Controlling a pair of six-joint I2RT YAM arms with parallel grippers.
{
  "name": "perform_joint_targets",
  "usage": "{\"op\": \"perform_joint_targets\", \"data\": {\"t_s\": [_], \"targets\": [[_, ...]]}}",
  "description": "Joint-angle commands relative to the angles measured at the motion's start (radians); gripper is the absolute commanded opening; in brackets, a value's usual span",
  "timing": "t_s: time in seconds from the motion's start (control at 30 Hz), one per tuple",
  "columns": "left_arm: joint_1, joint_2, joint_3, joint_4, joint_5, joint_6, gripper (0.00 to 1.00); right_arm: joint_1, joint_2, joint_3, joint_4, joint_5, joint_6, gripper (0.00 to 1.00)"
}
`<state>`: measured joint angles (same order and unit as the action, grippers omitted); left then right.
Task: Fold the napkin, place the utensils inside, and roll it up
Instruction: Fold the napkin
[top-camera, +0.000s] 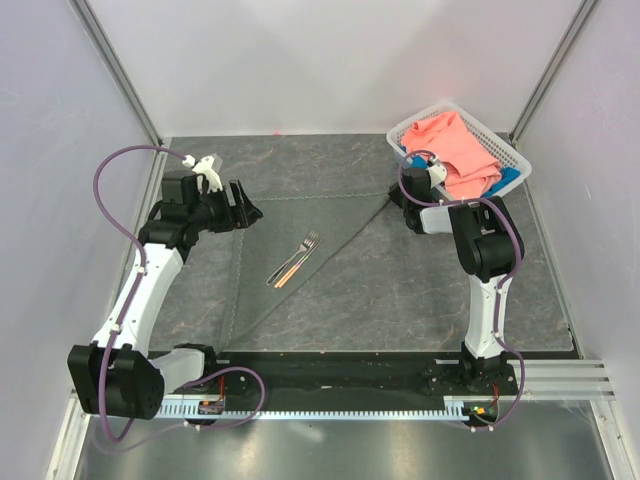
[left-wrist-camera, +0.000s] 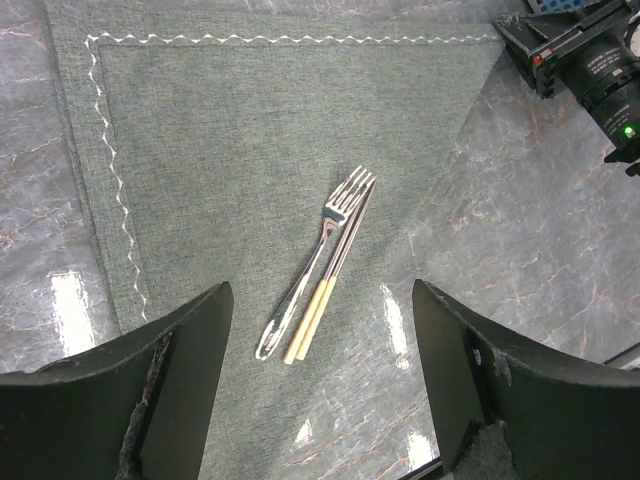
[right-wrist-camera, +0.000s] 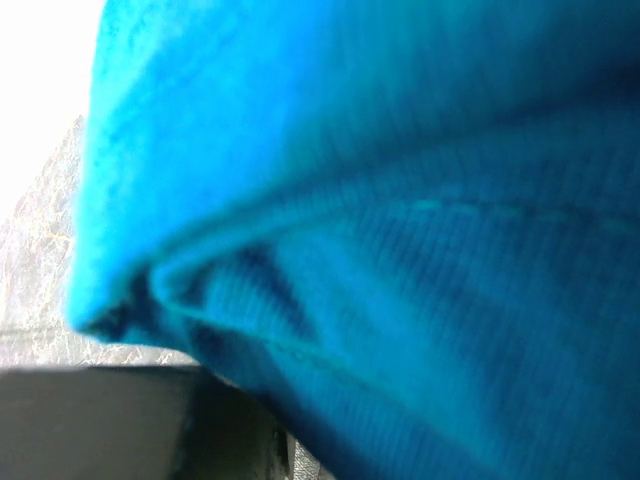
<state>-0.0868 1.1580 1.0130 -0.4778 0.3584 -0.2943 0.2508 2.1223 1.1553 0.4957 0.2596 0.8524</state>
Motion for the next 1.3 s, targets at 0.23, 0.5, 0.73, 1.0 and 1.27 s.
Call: {"op": "perform_joint_targets", "data": {"t_s": [0.23, 0.5, 0.73, 1.0, 1.27], "targets": [[-0.005, -0.023, 0.025, 0.013, -0.013, 0.004, 0.80, -0.038, 0.054, -0.029, 0.047, -0.126, 0.045, 0.03], [-0.005, -0.023, 0.024, 0.013, -0.018, 0.006, 0.80, -0.038, 0.030, -0.080, 0.305, -0.357, 0.023, 0.00], [-0.005, -0.020, 0.024, 0.013, -0.018, 0.006, 0.80, 0.008, -0.036, -0.137, 0.414, -0.488, 0.048, 0.00], [-0.005, -0.017, 0.021, 0.015, -0.015, 0.003, 0.80, 0.165, -0.116, -0.187, 0.437, -0.542, 0.063, 0.00], [-0.005, -0.024, 0.021, 0.016, -0.012, 0.003, 0.80, 0.312, -0.150, -0.215, 0.464, -0.595, 0.120, 0.00]]}}
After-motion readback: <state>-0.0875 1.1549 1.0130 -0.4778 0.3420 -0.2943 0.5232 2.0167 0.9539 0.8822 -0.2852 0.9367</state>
